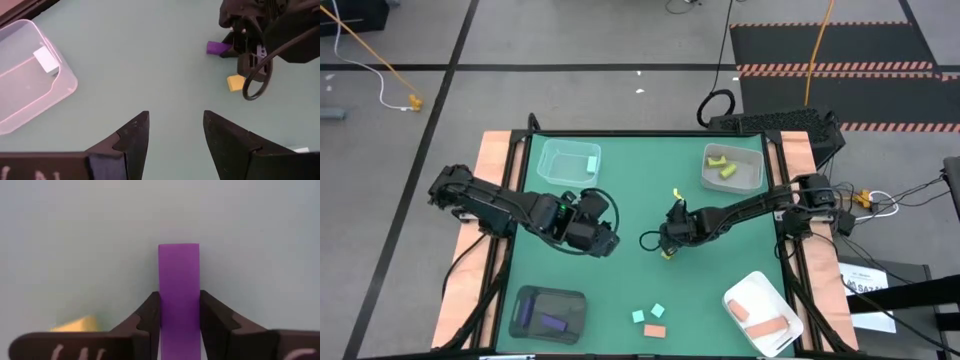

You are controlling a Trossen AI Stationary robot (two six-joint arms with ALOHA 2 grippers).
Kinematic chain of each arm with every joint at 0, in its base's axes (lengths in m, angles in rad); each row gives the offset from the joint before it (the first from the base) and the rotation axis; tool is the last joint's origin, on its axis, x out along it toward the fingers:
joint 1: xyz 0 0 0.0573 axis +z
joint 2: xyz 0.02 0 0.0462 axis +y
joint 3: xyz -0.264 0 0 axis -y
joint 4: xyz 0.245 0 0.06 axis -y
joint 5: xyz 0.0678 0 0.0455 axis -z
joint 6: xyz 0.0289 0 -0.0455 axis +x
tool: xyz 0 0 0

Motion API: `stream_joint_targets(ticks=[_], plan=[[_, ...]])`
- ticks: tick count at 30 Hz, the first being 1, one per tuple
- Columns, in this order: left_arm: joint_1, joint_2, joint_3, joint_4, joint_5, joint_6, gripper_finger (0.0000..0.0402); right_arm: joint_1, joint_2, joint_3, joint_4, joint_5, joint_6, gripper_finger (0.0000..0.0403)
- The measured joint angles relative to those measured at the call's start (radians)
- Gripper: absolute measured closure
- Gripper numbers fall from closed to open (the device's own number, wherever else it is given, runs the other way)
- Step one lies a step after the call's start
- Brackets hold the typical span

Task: Sort & place blocks by color
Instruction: Put the violet block into the black bin

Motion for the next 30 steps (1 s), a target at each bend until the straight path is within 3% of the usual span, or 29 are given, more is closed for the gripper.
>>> stream_joint_targets(ticks=[4, 12, 17, 25, 30], plan=[[0.000, 0.002, 0.000, 0.001, 0.000, -0.014, 0.0215, -0.017, -0.055, -0.003, 0.007, -0.051, -0.049, 0.0319], [-0.001, 0.057, 0.000, 0.068, -0.110, 0.010, 0.0215, -0.056, -0.246, -0.003, 0.198, -0.009, -0.295, 0.0319], [-0.002, 0.106, 0.000, 0.173, -0.172, 0.099, 0.0215, -0.058, -0.337, -0.002, 0.296, -0.006, -0.521, 0.0319], [-0.002, 0.159, 0.000, 0.397, -0.218, 0.245, 0.0215, -0.053, -0.452, -0.002, 0.286, 0.069, -0.850, 0.0319], [0.007, 0.162, -0.001, 0.598, -0.220, 0.221, 0.0215, -0.034, -0.510, -0.001, 0.243, 0.075, -1.096, 0.0319]])
